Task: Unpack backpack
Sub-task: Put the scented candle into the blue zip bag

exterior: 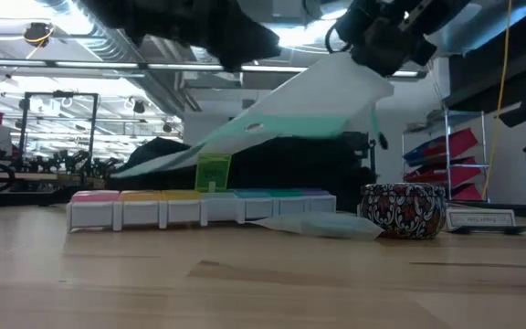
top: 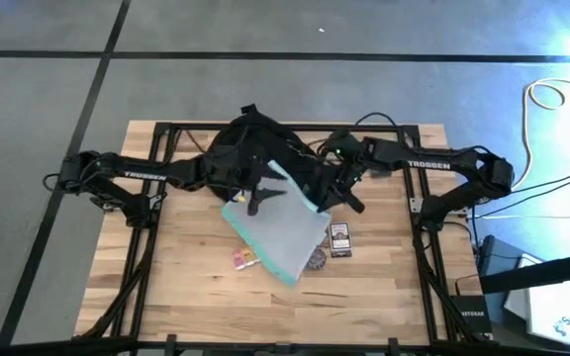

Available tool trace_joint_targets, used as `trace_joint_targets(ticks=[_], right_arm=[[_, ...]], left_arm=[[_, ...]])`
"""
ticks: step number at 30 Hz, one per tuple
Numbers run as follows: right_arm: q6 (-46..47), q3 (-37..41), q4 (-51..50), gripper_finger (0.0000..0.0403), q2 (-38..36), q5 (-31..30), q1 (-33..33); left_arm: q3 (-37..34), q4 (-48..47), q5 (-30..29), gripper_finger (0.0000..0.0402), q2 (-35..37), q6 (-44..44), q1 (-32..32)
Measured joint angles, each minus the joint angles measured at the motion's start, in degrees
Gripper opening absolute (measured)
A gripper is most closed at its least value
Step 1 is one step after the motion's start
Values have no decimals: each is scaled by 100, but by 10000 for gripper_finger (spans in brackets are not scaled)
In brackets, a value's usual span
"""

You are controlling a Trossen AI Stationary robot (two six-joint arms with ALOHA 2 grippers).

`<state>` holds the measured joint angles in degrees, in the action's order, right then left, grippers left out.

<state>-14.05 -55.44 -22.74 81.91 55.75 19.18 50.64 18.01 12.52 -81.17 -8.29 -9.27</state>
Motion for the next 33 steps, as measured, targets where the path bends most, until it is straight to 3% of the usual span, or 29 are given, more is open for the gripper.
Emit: trace_joint_targets(ticks=[2, 7, 12, 23, 30, 33], right_arm=[[25, 0, 23, 0, 0, -163, -163], [57, -9, 54, 0, -2, -511, -356], [211, -9, 44, 0, -2, -597, -345], [224, -9, 37, 0, -2, -929, -341], [224, -11, 20, 0, -2, -990, -341], [226, -11, 16, 0, -2, -1019, -341]], left_arm=[[350, -577, 346, 166, -210, -249, 44], [1012, -1078, 65, 166, -817, -557, 237], [1665, -1910, 414, 166, -1207, -620, 188], [2027, -2544, 417, 166, -1563, -868, 391], [2029, -2528, -220, 164, -1549, -1140, 416], [2029, -2509, -594, 142, -1549, -1320, 458]])
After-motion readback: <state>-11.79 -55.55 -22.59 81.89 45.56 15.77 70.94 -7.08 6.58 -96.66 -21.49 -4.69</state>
